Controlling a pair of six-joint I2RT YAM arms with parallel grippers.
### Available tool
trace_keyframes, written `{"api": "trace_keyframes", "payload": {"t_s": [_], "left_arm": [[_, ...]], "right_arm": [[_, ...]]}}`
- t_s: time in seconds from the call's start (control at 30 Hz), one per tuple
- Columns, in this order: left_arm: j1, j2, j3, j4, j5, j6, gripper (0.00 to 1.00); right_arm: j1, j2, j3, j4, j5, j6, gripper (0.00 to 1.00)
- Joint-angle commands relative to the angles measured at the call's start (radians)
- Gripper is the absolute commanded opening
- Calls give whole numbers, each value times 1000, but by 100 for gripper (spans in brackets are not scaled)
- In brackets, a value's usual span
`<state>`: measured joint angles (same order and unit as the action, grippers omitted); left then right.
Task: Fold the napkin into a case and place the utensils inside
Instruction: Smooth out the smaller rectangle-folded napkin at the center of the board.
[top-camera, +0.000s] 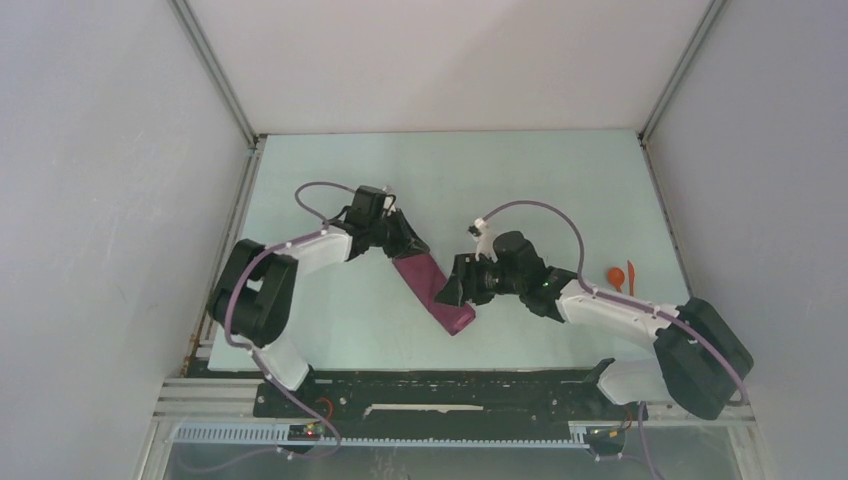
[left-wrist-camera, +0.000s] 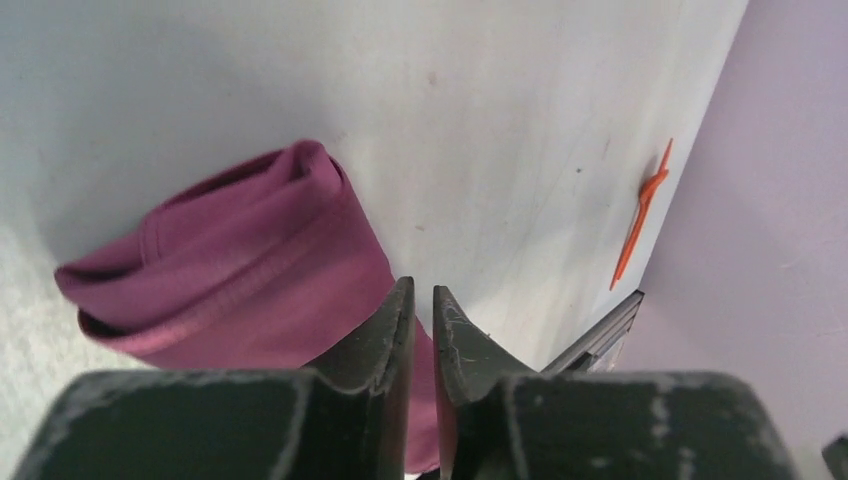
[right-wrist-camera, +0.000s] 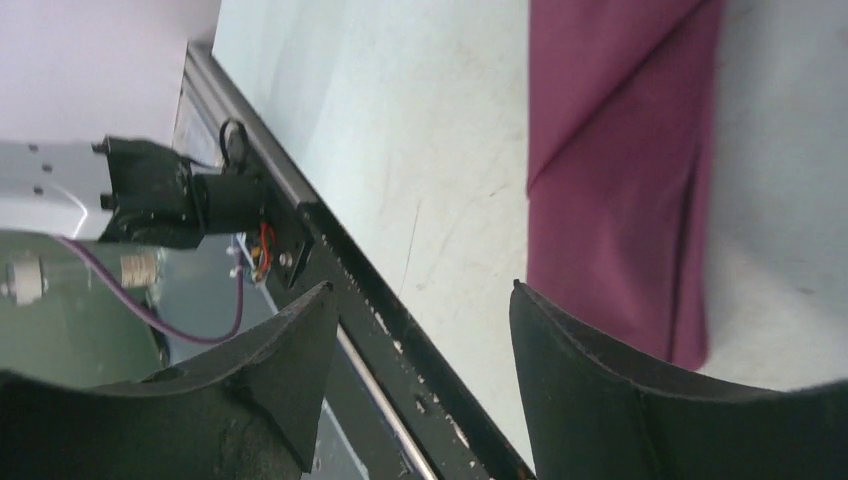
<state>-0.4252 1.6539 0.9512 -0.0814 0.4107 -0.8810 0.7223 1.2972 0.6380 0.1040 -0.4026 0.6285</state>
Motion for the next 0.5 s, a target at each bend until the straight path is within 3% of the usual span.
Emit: {"api": "trace_keyframes", "payload": {"t_s": [0.0, 0.13, 0.23, 0.37, 0.47], "left_arm": [[22, 91, 49, 75, 18, -12, 15], [57, 172, 68, 76, 0, 2, 11], [88, 227, 82, 65, -18, 28, 10], [107, 264, 96, 58, -3, 51, 9], [111, 248, 118, 20, 18, 74, 12]], "right_arm": [[51, 90, 24, -62, -102, -34, 71], [96, 143, 16, -41, -131, -47, 70], [60, 171, -27, -39, -109, -65, 70], [37, 171, -21, -147, 23, -132, 70], [44, 135, 23, -230, 35, -149, 70]]}}
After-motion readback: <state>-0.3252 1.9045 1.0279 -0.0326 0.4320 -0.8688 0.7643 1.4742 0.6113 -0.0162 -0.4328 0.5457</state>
